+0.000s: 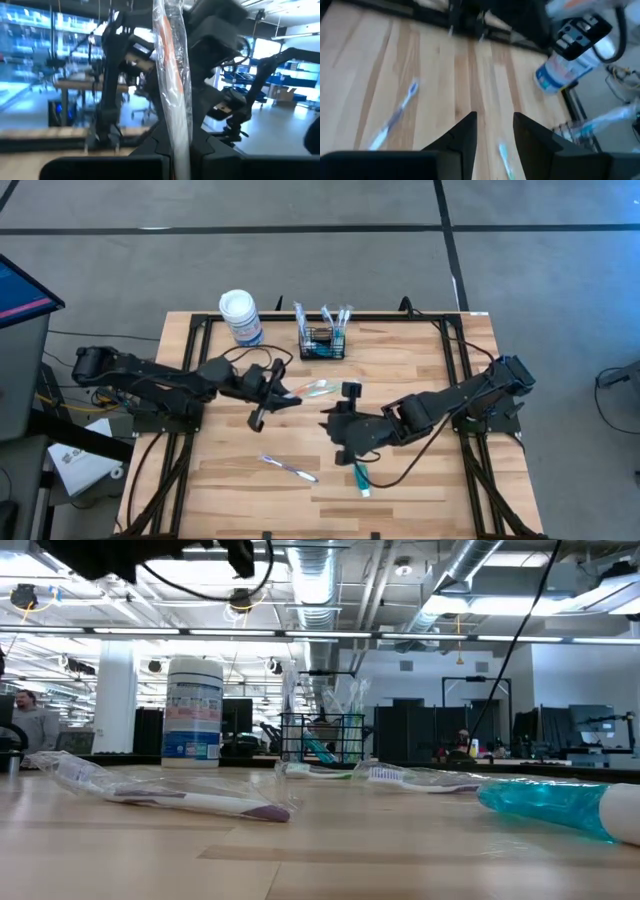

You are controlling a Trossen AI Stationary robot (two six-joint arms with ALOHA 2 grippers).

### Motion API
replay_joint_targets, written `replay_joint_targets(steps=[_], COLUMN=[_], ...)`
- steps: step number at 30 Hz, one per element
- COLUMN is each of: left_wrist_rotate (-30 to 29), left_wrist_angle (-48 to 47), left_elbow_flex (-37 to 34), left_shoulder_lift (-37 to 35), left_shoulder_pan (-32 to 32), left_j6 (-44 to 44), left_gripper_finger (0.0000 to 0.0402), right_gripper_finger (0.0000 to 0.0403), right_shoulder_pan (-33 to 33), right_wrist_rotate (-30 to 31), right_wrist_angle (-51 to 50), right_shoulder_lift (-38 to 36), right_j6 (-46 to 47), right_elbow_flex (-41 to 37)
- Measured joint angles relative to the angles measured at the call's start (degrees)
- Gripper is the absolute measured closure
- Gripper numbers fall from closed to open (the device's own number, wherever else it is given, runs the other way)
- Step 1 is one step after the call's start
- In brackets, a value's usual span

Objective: Pick & Place toothbrushing station
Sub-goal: Put the orange toothbrush into the black wire organizer

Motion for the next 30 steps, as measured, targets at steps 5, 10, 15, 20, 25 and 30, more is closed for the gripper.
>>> replay_joint_targets(steps=[5,10,15,20,25,30], left_wrist_rotate=[-2.1,-2.1,-2.1,-2.1,-2.1,-2.1], left_wrist_angle=[-0.1,-0.1,0.0,0.1,0.0,0.1], left_elbow_flex=[0.0,0.0,0.0,0.0,0.0,0.0], left_shoulder_lift=[-2.6,-2.9,-3.1,-3.6,-3.6,-3.6], left_shoulder_pan=[-2.0,-2.9,-3.1,-3.1,-3.1,-3.1], left_j6=[3.4,3.6,4.7,5.1,5.1,5.1], left_gripper_finger=[0.0396,0.0396,0.0396,0.0396,0.0396,0.0396], right_gripper_finger=[0.0285,0.0285,0.0284,0.0284,0.0284,0.0284], right_shoulder_pan=[-1.4,-2.9,-3.6,-3.3,-3.4,-4.2], right_wrist_rotate=[0.0,-0.1,-0.7,-2.5,-5.0,-5.3], right_wrist_angle=[9.9,15.3,17.2,20.0,24.8,27.1], right_shoulder_lift=[0.0,-1.4,-3.4,-5.0,-5.5,-5.5], right_j6=[-4.9,-6.5,-8.3,-9.1,-11.2,-12.9], right_elbow_flex=[0.0,0.0,-0.1,-0.1,0.0,0.0])
